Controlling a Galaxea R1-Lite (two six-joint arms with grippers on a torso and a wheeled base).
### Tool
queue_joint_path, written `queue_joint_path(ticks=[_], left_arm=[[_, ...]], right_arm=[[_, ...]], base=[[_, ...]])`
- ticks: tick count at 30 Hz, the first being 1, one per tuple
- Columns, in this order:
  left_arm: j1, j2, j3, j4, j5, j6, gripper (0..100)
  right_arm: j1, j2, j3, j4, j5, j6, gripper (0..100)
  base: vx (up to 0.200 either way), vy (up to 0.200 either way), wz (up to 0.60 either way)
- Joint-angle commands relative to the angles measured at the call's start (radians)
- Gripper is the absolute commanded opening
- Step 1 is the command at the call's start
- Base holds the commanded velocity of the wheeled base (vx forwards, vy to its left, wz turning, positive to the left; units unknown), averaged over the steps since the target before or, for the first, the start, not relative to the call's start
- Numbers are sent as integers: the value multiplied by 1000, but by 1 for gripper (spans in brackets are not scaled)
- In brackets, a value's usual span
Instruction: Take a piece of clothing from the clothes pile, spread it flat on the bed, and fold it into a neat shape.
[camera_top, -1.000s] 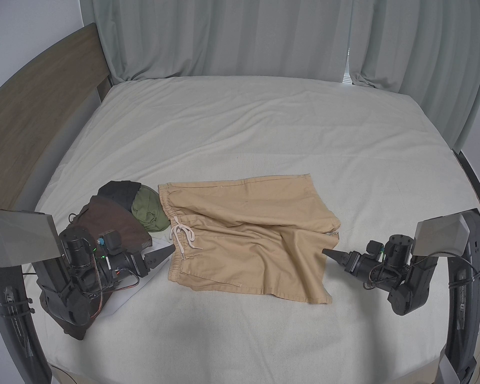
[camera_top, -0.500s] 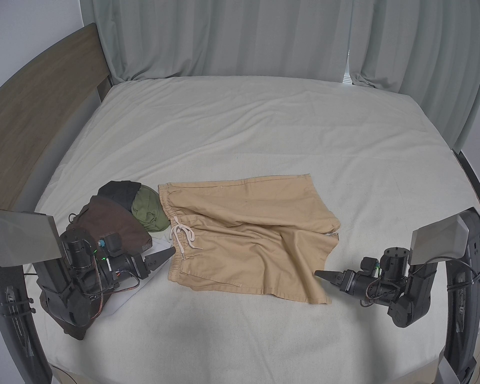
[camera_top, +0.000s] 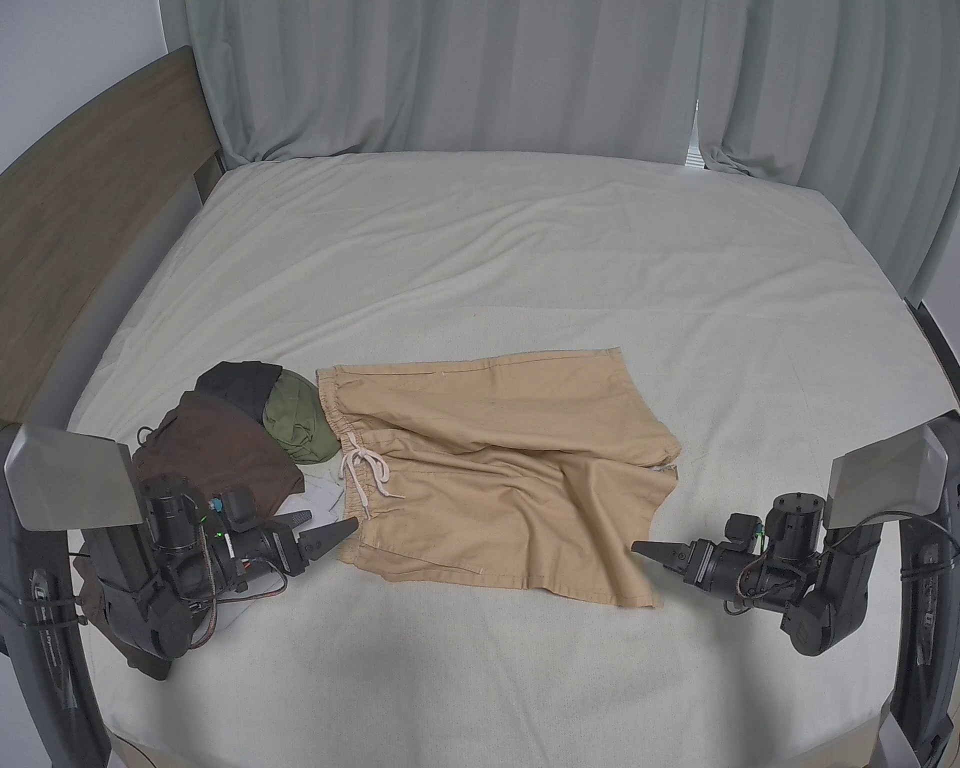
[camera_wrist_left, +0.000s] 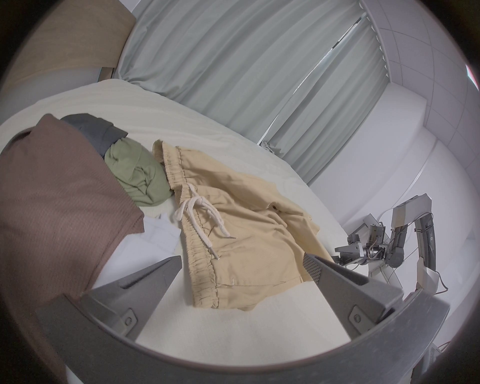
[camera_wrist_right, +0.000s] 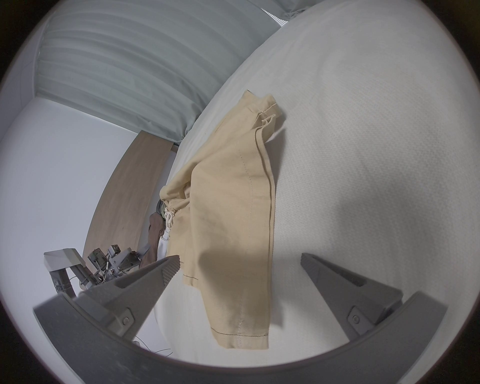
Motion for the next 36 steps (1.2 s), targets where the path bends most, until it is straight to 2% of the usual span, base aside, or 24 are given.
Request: queue_joint_path(ticks=[1,20,25,36], left_arm=[[4,37,-5,-1,-1,-3,100],[-27,192,-80,-1,23,-14,100],[-45,236,-120,-1,66,-29,100],[-68,241,-140,-1,74,-92,100]], right_arm=[[1,-3,-5,-3,0,0,100],[0,2,-14,-3,0,0,100],[0,7,-20,-3,0,0,100],[0,8,-25,-3,0,-2,100]], base=[[0,0,0],[0,0,0],[0,0,0],[0,0,0]])
